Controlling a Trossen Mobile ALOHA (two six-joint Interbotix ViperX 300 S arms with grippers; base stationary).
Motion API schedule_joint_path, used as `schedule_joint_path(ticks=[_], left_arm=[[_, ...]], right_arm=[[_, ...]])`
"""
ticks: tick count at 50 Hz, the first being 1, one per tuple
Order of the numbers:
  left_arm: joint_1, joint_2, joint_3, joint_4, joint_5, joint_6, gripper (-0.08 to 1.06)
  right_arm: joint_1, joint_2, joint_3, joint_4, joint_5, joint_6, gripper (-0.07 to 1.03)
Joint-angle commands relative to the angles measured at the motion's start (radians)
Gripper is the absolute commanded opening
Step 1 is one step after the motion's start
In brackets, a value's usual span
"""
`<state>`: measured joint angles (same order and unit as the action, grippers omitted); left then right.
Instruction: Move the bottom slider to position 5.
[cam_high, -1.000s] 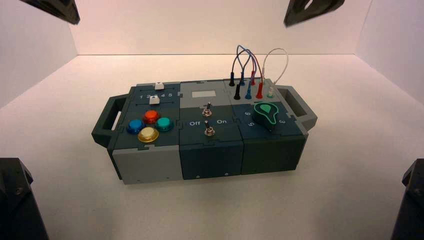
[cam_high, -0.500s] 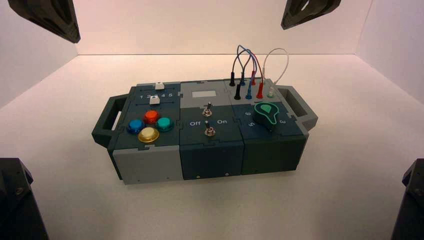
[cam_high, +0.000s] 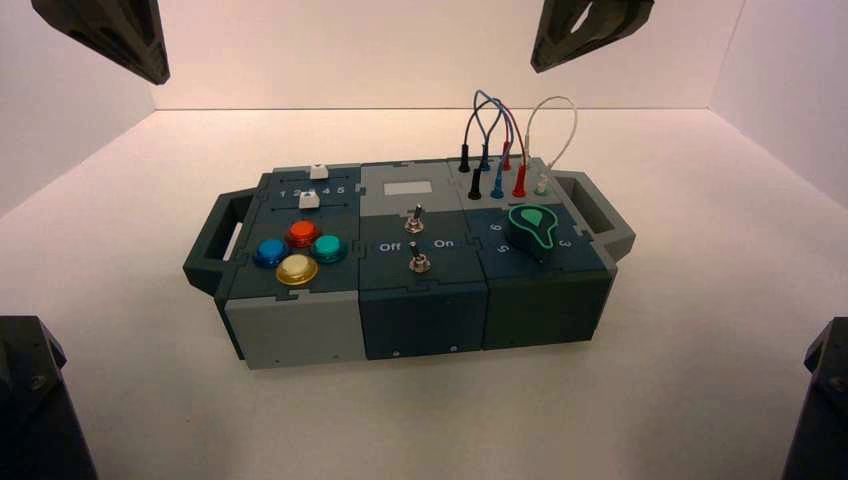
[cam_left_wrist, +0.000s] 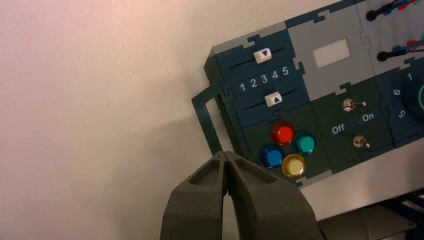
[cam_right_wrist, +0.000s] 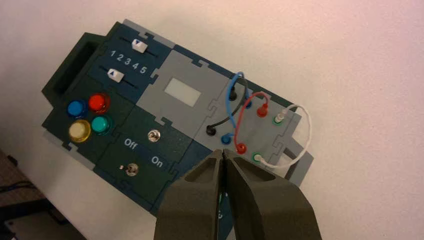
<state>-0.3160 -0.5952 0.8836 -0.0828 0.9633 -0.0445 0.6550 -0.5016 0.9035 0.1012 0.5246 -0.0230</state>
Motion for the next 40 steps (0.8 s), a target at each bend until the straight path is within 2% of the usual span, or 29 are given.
schedule_joint_path(ticks=[1, 9, 20, 25, 34, 40], left_arm=[[-0.009, 0.041, -0.031, -0.003, -0.008, -0.009, -0.03], [-0.017, 0.086, -0.032, -0.003, -0.015, -0.014, -0.03], [-0.04, 0.149, -0.038, -0.012, -0.061, -0.04, -0.03], [-0.054, 0.193, -0.043, -0.054, -0.091, -0.046, -0.03], [-0.067, 0.241, -0.041, -0.106, -0.13, -0.046, -0.03], [-0.08, 0.268, -0.04, -0.115, -0.149, -0.066, -0.03]], right_arm=[[0.029, 0.011, -0.041, 0.009, -0.003, 0.0, -0.02], [0.043, 0.031, -0.049, 0.009, 0.008, -0.002, -0.02], [0.048, 0.058, -0.06, 0.009, 0.011, -0.008, -0.02], [0.048, 0.066, -0.06, 0.009, 0.009, -0.008, -0.02], [0.048, 0.072, -0.06, 0.012, 0.002, -0.008, -0.02], [0.052, 0.077, -0.06, 0.014, -0.006, -0.008, -0.02]])
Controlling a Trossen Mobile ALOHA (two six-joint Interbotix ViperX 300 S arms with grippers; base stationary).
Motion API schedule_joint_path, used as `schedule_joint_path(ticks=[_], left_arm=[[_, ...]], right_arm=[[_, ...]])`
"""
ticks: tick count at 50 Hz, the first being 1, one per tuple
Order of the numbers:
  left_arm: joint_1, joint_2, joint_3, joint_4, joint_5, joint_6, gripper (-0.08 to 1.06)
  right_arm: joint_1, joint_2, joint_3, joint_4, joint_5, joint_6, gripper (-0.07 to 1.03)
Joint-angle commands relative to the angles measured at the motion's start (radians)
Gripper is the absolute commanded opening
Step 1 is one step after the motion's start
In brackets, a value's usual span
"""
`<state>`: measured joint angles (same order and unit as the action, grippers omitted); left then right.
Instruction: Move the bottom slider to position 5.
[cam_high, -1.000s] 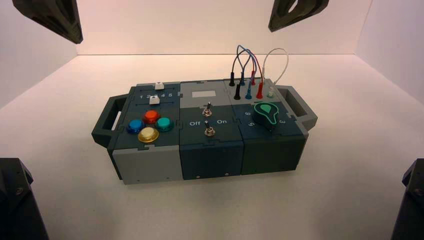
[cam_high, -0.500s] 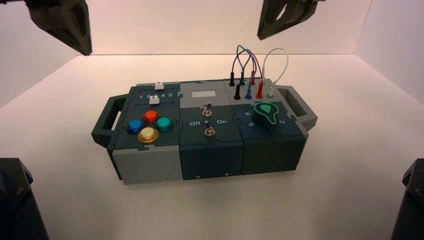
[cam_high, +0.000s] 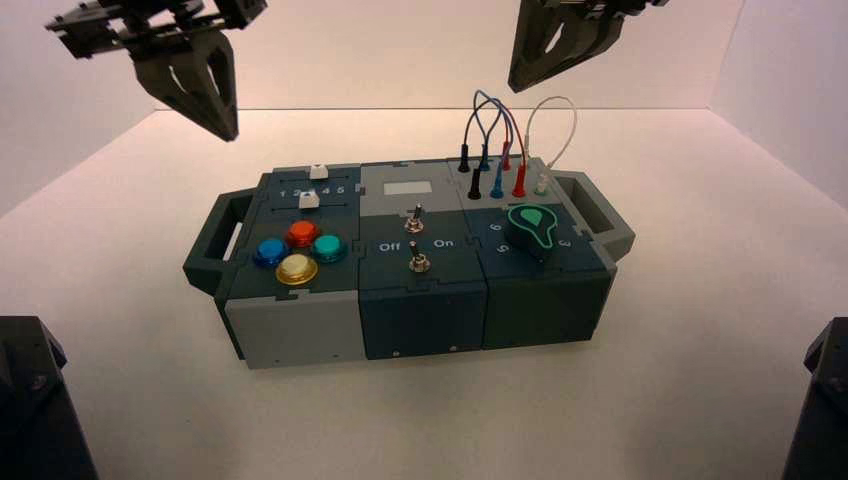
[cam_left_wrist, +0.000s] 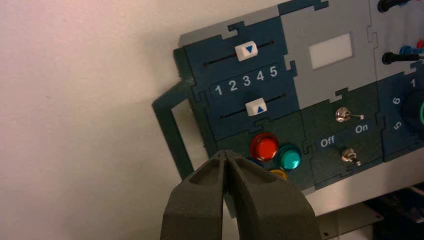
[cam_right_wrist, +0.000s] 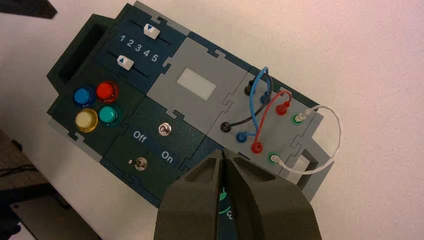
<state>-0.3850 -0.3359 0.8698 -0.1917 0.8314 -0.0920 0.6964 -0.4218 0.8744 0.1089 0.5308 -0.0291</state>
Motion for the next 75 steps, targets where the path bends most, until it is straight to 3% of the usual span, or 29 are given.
schedule_joint_path(ticks=[1, 23, 45, 75], left_arm=[[-0.014, 0.012, -0.026, -0.006, -0.018, -0.02, -0.03], [-0.064, 0.135, -0.025, -0.006, -0.092, -0.052, -0.03], [-0.066, 0.21, -0.035, -0.008, -0.15, -0.049, -0.03], [-0.067, 0.282, -0.081, -0.006, -0.167, -0.041, -0.03]], right_arm=[[0.012, -0.002, -0.031, 0.008, -0.014, -0.003, -0.02], [0.018, 0.011, -0.032, 0.043, -0.034, -0.002, -0.02], [0.029, 0.057, -0.048, 0.06, -0.034, -0.003, -0.02], [0.029, 0.149, -0.092, 0.06, -0.037, -0.003, -0.02]])
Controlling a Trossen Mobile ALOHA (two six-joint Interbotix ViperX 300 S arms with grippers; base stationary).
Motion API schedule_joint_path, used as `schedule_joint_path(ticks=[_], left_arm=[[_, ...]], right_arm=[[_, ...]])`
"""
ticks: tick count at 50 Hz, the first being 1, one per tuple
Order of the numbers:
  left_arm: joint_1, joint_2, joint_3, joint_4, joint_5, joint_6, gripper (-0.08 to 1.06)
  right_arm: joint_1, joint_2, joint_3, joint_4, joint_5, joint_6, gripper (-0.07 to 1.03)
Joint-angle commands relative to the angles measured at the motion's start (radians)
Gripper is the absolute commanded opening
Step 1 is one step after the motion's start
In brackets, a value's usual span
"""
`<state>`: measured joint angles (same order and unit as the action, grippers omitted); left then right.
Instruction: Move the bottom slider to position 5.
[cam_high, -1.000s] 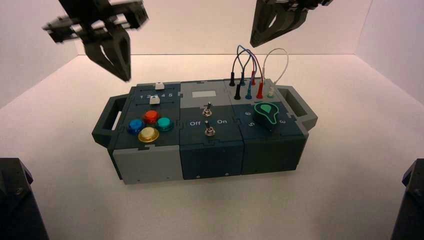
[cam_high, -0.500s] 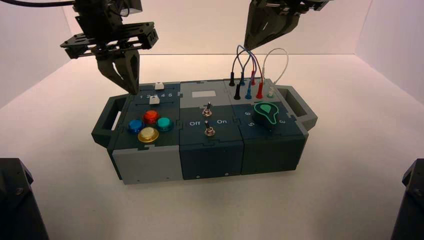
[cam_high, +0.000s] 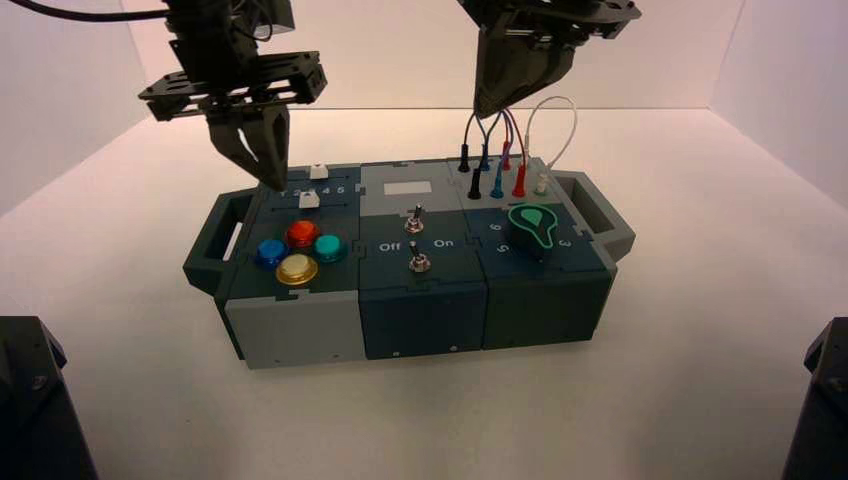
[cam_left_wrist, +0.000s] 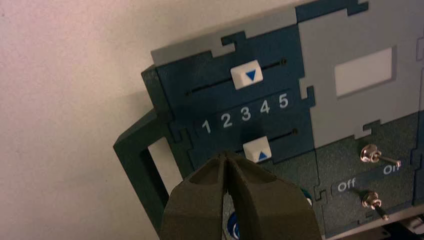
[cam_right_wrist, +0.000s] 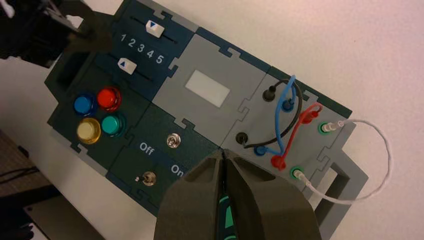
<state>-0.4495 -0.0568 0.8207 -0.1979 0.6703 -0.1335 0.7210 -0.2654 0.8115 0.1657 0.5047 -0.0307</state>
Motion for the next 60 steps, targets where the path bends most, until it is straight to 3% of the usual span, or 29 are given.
schedule_joint_path(ticks=[1, 60], left_arm=[[-0.005, 0.006, -0.034, 0.0, -0.005, -0.002, -0.03], [-0.067, 0.071, -0.066, -0.002, -0.003, -0.005, -0.03]], right_arm=[[0.005, -0.008, -0.028, 0.003, -0.011, -0.003, -0.02], [0.005, -0.014, -0.028, -0.003, -0.02, -0.003, -0.02]])
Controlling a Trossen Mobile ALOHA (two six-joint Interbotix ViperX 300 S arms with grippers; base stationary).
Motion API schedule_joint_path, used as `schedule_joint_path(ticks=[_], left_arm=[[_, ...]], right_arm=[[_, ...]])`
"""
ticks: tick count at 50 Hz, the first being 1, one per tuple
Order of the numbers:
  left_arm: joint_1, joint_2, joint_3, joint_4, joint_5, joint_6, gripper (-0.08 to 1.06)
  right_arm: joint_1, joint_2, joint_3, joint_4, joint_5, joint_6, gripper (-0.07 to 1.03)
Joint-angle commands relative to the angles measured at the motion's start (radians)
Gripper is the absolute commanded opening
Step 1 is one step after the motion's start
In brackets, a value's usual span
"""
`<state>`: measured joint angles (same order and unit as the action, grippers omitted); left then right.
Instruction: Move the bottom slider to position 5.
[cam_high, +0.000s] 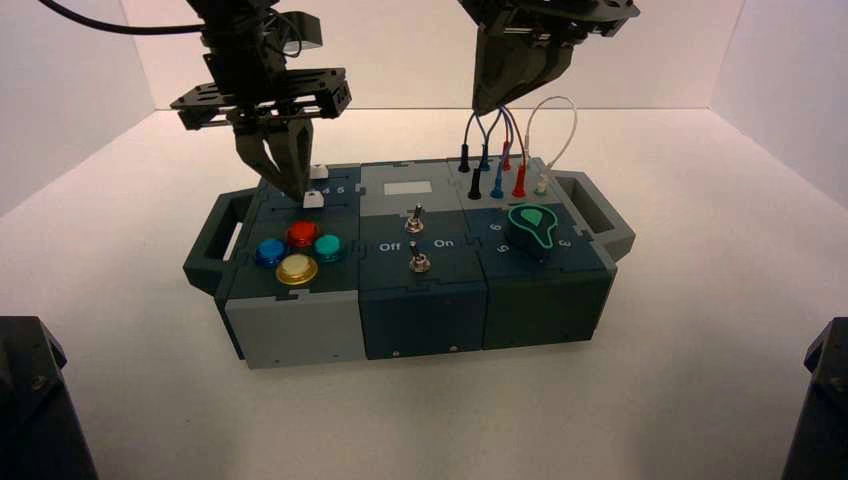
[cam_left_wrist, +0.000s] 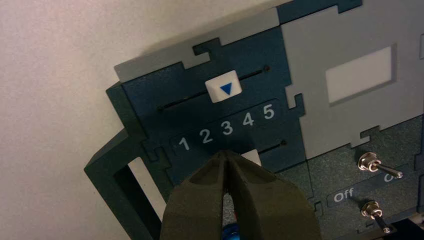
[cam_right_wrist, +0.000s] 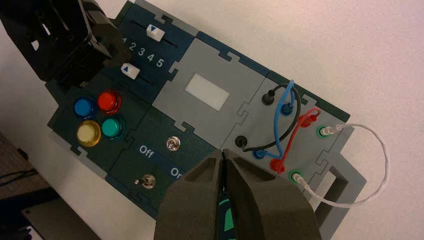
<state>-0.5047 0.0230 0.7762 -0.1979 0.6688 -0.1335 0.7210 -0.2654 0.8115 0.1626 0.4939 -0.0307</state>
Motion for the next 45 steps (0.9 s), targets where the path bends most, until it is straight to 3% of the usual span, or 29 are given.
schedule_joint_path(ticks=[1, 45], left_arm=[[-0.014, -0.008, -0.021, -0.003, -0.002, -0.005, -0.03], [-0.083, 0.06, -0.069, -0.003, 0.003, -0.009, -0.03]], right_arm=[[0.003, -0.014, -0.028, 0.0, -0.009, -0.003, -0.02], [0.0, -0.018, -0.026, -0.003, -0.011, -0.003, -0.02]])
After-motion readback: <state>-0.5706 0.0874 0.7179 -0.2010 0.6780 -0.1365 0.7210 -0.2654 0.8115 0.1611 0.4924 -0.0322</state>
